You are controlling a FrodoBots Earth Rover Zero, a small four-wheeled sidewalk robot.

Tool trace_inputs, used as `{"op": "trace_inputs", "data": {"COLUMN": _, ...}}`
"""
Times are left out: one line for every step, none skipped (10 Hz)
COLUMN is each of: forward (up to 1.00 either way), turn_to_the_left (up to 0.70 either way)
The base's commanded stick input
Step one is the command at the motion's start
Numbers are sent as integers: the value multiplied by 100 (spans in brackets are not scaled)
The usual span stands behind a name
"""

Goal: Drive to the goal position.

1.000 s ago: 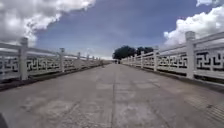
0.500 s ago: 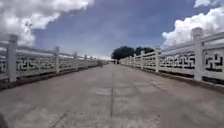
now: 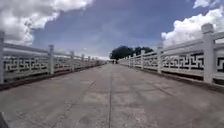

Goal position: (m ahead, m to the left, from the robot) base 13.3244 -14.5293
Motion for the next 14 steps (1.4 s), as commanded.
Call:
{"op": "trace_inputs", "data": {"forward": 70, "turn_to_the_left": 0}}
{"op": "trace_inputs", "data": {"forward": 70, "turn_to_the_left": 0}}
{"op": "trace_inputs", "data": {"forward": 70, "turn_to_the_left": 0}}
{"op": "trace_inputs", "data": {"forward": 70, "turn_to_the_left": 0}}
{"op": "trace_inputs", "data": {"forward": 70, "turn_to_the_left": 0}}
{"op": "trace_inputs", "data": {"forward": 70, "turn_to_the_left": 0}}
{"op": "trace_inputs", "data": {"forward": 70, "turn_to_the_left": 0}}
{"op": "trace_inputs", "data": {"forward": 70, "turn_to_the_left": 0}}
{"op": "trace_inputs", "data": {"forward": 70, "turn_to_the_left": 0}}
{"op": "trace_inputs", "data": {"forward": 70, "turn_to_the_left": 0}}
{"op": "trace_inputs", "data": {"forward": 70, "turn_to_the_left": 0}}
{"op": "trace_inputs", "data": {"forward": 70, "turn_to_the_left": 0}}
{"op": "trace_inputs", "data": {"forward": 70, "turn_to_the_left": 0}}
{"op": "trace_inputs", "data": {"forward": 70, "turn_to_the_left": 0}}
